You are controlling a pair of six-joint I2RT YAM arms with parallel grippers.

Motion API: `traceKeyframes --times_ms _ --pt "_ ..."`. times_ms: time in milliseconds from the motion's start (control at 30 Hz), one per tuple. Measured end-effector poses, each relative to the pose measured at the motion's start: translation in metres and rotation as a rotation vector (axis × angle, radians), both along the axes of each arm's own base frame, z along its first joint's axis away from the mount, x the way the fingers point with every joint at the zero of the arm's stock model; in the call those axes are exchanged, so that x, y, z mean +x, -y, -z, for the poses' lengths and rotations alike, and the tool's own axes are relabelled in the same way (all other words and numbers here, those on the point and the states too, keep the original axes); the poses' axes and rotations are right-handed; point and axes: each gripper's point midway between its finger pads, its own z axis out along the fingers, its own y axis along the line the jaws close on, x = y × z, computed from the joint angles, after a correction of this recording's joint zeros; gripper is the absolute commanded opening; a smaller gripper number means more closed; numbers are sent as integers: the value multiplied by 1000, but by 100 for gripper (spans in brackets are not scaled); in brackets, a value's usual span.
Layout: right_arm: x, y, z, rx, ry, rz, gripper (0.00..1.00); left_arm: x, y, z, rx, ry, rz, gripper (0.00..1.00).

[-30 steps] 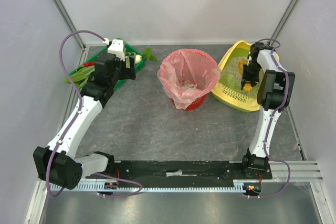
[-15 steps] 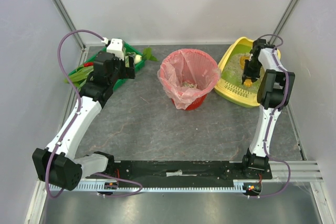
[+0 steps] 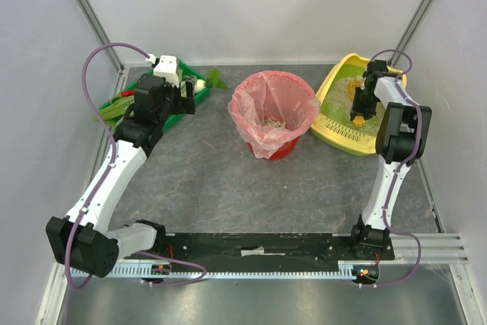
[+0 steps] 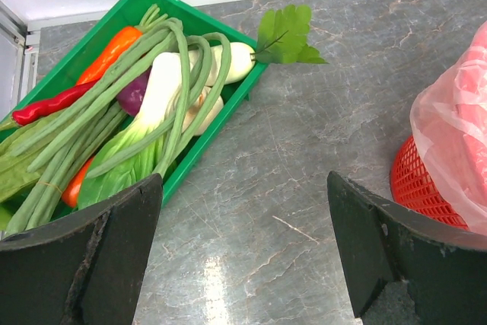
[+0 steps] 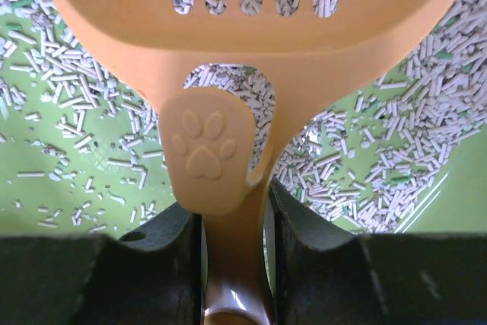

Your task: Clean the litter box

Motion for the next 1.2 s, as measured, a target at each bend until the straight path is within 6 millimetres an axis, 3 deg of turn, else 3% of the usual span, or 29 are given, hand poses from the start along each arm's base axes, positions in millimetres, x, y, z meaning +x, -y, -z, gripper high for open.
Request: traceKeyframes --times_ms 500,833,1200 --pt "2 7 -2 -62 97 -29 0 1 0 0 0 0 -2 95" --pt "15 -3 -4 11 102 26 0 3 0 -7 -3 15 -4 95" --pt "9 5 -13 -64 176 -38 0 9 2 -1 1 -3 -1 95"
